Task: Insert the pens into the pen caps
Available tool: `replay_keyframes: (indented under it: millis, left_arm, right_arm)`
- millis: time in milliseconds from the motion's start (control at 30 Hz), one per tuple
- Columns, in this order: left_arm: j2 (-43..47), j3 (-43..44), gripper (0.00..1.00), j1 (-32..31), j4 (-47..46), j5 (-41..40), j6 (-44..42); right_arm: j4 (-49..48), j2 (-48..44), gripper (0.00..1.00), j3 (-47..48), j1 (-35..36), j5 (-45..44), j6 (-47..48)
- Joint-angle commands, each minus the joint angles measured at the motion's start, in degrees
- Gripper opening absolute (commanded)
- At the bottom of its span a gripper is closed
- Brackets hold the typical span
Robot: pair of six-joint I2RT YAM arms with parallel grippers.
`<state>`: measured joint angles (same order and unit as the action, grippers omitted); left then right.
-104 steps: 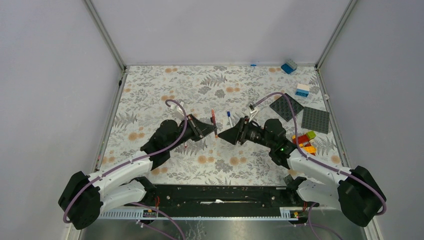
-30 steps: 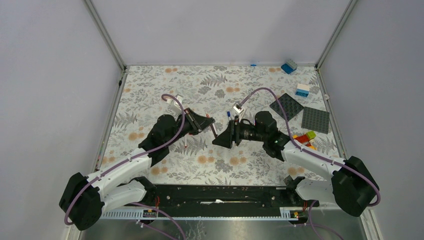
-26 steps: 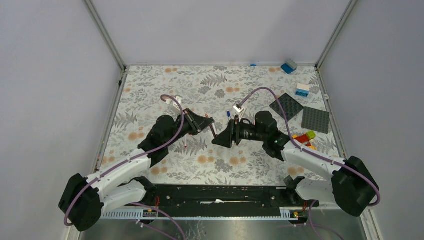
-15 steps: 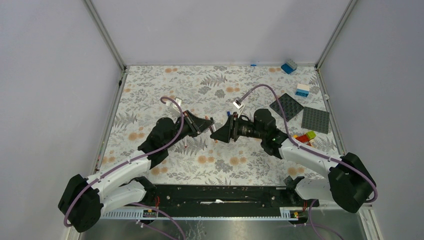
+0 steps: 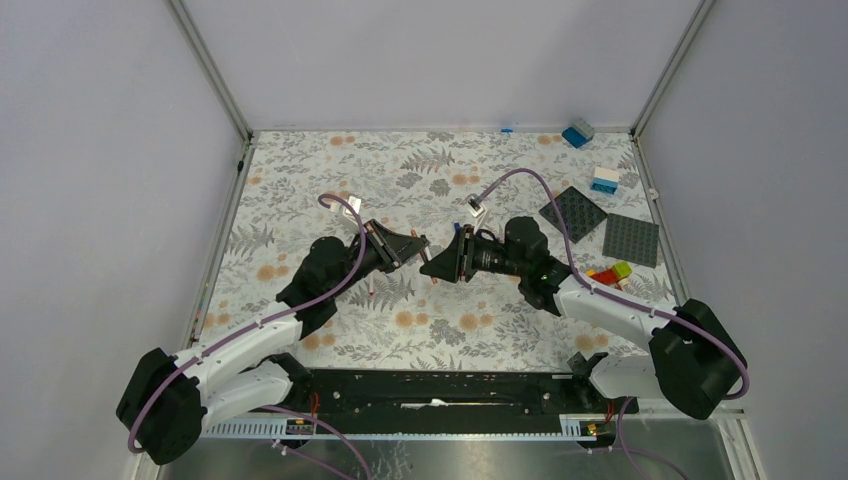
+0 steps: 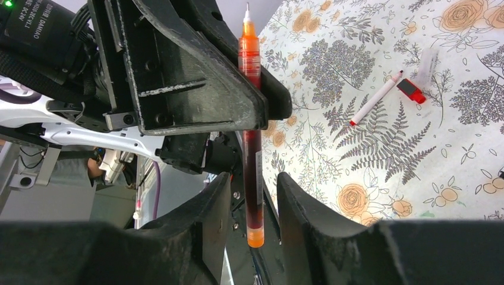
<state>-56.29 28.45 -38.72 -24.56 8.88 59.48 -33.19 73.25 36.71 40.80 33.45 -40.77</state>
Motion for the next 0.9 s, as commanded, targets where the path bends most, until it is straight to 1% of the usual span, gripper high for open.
replay_keyframes:
  millis: [0,67,233,367,433,567,600,733,867]
  left_arm:
    - [0.39,-0.41,0.00,0.14,-4.97,1.22,0.73]
    - [0.24,-0.41,0.00,0.14,-5.06,1.30,0.79]
    - [0.13,-0.59,0.00,0.16,-5.22,1.47,0.89]
    - [0.04,-0.80,0.00,0.16,-5.57,1.54,1.22]
    - [-0.03,-1.00,0.00,0.16,-5.80,1.60,1.41]
    - [-0.05,-1.29,0.00,0.18,-6.03,1.68,1.62]
    - [-0.11,-1.29,0.00,0.15,-5.96,1.80,1.63]
    - [0.70,-1.20,0.16,0.15,-4.38,1.64,1.12]
    - [2.49,-1.42,0.31,0.14,-0.83,0.59,-0.43]
  right_arm:
    - [-3.28,0.50,0.40,2.52,0.64,-0.95,-0.44]
    - [-3.54,0.51,0.40,2.46,0.61,-1.25,-0.45]
    - [-3.81,0.35,0.36,2.44,0.78,-2.18,-0.69]
    - [-4.07,0.00,0.29,2.07,0.71,-3.21,-0.70]
    - [-4.10,0.06,0.22,2.06,0.71,-3.39,-0.69]
    - [-4.34,0.01,0.01,1.73,0.72,-3.63,-0.71]
    - [-4.42,-0.09,0.00,1.62,0.71,-3.90,-0.60]
    - [-2.21,-1.32,0.00,0.97,0.76,-5.87,1.26]
    - [5.32,-4.36,0.00,0.69,0.71,-12.86,6.18]
